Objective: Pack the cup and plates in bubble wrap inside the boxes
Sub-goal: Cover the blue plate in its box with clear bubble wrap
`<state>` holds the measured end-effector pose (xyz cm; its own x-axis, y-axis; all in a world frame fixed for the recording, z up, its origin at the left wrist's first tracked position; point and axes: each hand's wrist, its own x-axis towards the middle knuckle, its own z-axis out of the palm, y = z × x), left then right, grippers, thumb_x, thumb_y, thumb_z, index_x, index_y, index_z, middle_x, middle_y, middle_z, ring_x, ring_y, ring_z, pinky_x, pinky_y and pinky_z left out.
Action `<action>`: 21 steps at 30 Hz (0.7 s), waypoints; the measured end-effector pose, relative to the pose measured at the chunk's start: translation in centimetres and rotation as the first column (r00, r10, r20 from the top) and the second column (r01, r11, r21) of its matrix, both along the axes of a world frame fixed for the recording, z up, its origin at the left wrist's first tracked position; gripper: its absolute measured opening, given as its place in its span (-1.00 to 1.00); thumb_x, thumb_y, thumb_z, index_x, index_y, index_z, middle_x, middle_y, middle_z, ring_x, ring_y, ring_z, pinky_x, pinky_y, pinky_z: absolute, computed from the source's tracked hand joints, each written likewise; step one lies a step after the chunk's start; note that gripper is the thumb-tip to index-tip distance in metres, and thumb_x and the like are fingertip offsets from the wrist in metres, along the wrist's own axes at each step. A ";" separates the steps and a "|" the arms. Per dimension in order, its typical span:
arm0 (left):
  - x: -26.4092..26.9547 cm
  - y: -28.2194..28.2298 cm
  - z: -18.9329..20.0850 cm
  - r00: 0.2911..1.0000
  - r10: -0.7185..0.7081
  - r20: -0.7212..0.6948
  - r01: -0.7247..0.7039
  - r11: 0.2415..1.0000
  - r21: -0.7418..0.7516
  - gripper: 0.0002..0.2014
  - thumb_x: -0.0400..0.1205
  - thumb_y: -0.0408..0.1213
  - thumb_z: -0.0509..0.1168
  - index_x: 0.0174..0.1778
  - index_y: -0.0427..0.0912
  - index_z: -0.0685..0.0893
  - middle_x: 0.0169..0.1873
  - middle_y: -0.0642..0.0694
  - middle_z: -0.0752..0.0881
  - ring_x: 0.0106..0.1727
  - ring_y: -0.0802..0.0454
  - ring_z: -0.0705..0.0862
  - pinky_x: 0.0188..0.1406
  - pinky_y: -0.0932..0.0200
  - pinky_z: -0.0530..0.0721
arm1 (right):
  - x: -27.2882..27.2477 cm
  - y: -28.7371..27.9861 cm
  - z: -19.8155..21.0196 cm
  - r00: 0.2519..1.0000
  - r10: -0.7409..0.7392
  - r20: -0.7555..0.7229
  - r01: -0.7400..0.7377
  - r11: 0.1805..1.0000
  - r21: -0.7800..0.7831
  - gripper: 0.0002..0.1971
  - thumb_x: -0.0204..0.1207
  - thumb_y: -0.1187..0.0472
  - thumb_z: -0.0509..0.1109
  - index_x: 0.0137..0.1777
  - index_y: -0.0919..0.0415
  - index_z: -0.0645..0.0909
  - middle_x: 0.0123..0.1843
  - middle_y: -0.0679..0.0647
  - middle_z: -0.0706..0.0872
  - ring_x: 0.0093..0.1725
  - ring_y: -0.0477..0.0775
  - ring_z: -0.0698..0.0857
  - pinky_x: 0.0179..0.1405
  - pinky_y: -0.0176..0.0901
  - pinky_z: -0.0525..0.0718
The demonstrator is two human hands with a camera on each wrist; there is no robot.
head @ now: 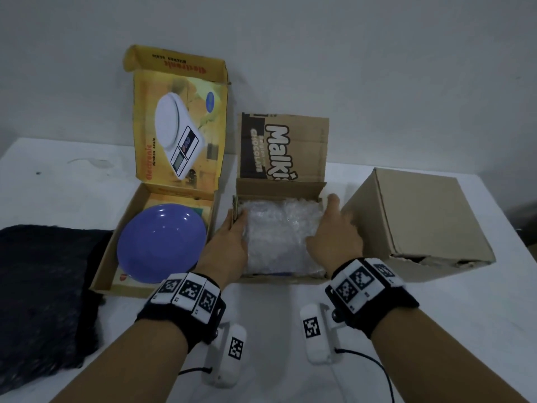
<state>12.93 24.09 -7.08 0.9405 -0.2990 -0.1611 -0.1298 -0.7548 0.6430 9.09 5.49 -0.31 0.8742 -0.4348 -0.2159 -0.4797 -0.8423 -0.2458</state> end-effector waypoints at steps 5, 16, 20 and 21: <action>0.0 0.1 -0.1 1.000 0.009 -0.008 -0.009 1.000 0.006 -0.41 0.71 -0.32 0.06 0.66 0.04 0.08 0.67 -0.03 0.05 0.61 -0.09 0.25 0.55 0.05 0.33 | -0.2 -0.1 0.2 0.982 0.031 0.185 -0.046 0.996 0.076 -0.57 0.54 0.29 0.23 0.38 0.23 0.21 0.19 0.26 0.50 -0.03 0.35 0.64 -0.29 -0.05 0.50; 0.0 0.0 0.2 1.000 -0.024 0.013 0.024 1.000 0.018 -0.39 0.69 -0.40 0.06 0.67 -0.02 0.06 0.65 -0.12 0.10 0.57 -0.12 0.33 0.52 0.05 0.38 | -0.6 2.9 1.7 0.748 0.538 -0.388 -0.636 0.748 -0.190 -0.76 0.64 0.37 0.12 0.23 0.36 0.52 0.22 0.25 0.64 0.22 0.25 0.61 0.18 -0.05 0.55; -0.1 0.0 0.5 0.999 -0.039 0.031 0.038 0.999 0.037 -0.39 0.69 -0.43 0.06 0.66 -0.08 0.07 0.62 -0.18 0.17 0.53 -0.15 0.38 0.47 0.07 0.43 | 1.1 1.7 3.1 0.736 0.523 -0.429 -0.584 0.812 -0.013 -0.70 0.65 0.40 0.11 0.33 0.43 0.47 0.30 0.31 0.59 0.28 0.25 0.59 0.20 -0.04 0.54; -0.1 0.0 0.4 0.998 -0.041 0.037 0.040 0.999 0.033 -0.40 0.69 -0.42 0.06 0.66 -0.08 0.08 0.61 -0.20 0.19 0.51 -0.17 0.40 0.46 0.04 0.45 | 1.5 1.3 3.3 0.741 0.510 -0.438 -0.568 0.823 -0.001 -0.69 0.64 0.40 0.14 0.35 0.42 0.47 0.32 0.31 0.57 0.29 0.24 0.59 0.22 -0.04 0.55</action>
<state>12.79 24.13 -6.65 0.9334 -0.3321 -0.1358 -0.1845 -0.7689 0.6121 10.60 6.75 2.98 0.8165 0.0341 -0.5763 0.0345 -0.9994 -0.0103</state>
